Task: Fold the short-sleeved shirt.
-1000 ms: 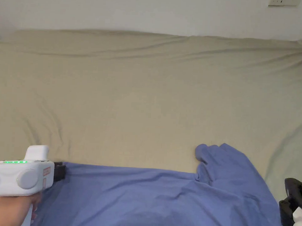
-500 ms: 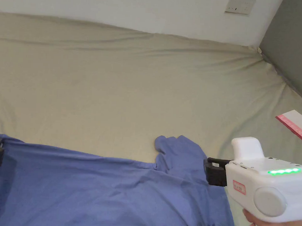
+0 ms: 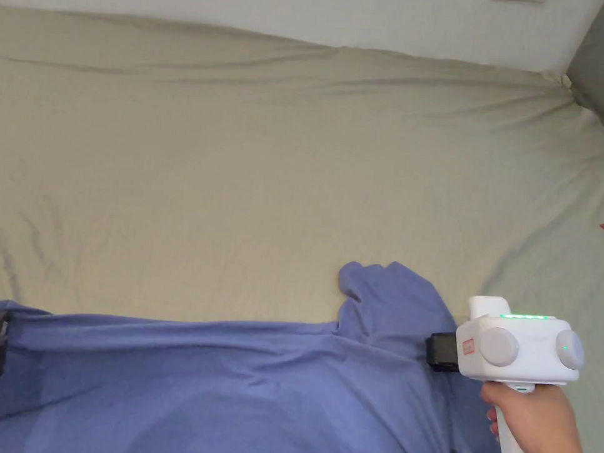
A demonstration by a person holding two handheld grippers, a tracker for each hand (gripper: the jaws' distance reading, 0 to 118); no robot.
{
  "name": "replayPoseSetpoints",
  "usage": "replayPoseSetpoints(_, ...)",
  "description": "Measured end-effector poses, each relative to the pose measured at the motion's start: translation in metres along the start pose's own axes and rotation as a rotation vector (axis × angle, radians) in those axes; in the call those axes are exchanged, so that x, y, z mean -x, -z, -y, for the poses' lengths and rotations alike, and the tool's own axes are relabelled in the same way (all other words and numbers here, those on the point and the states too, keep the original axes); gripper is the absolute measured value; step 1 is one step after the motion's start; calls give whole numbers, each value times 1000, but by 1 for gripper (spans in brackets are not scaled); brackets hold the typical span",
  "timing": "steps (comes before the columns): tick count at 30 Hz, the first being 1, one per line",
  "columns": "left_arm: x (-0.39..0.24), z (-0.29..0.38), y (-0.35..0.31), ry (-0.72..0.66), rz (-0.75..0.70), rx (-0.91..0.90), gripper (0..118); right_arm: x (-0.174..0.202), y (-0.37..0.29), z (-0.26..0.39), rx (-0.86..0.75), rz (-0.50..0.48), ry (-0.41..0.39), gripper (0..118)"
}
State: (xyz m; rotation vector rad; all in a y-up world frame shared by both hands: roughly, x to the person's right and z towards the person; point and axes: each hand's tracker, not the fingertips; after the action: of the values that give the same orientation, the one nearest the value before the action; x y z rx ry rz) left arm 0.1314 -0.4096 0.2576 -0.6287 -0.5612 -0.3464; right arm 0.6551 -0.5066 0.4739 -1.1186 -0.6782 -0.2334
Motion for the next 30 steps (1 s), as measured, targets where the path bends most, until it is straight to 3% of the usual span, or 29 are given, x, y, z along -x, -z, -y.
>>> replayPoseSetpoints(1, 1, 2, 3, 0, -4, 8, 2, 1, -4, -1, -10, -13, -22, 91)
replayPoseSetpoints(2, 2, 5, 5, -5, -7, 11, 2, 4, -9, -2, -20, -87, -49, 71)
replayPoseSetpoints(3, 3, 7, 7, -12, -7, 15, 2, 8, -15, -3, -24, -102, -79, 44)
replayPoseSetpoints(4, 3, 7, 8, -18, -6, 21, 2, 12, -20, -5, -37, -40, -127, 9)
replayPoseSetpoints(5, 4, 6, 8, -27, -1, 26, 2, 16, -25, -6, -46, -10, -192, 3)
replayPoseSetpoints(6, 6, 4, 6, -44, 8, 26, 2, 18, -34, -8, -62, 5, -216, 3)
replayPoseSetpoints(10, 11, -9, -7, -52, 3, -3, 2, 7, -80, -13, -111, -68, -136, 3)
replayPoseSetpoints(12, 14, -16, -19, -51, 1, -14, 2, -7, -109, -13, -144, -77, -132, 3)
replayPoseSetpoints(21, 22, -9, -70, -1, -8, 7, 2, -33, -210, 36, -196, -122, -232, 3)
replayPoseSetpoints(30, 23, 49, -92, 108, 13, 162, 2, -39, -232, 118, -79, -166, -337, 3)
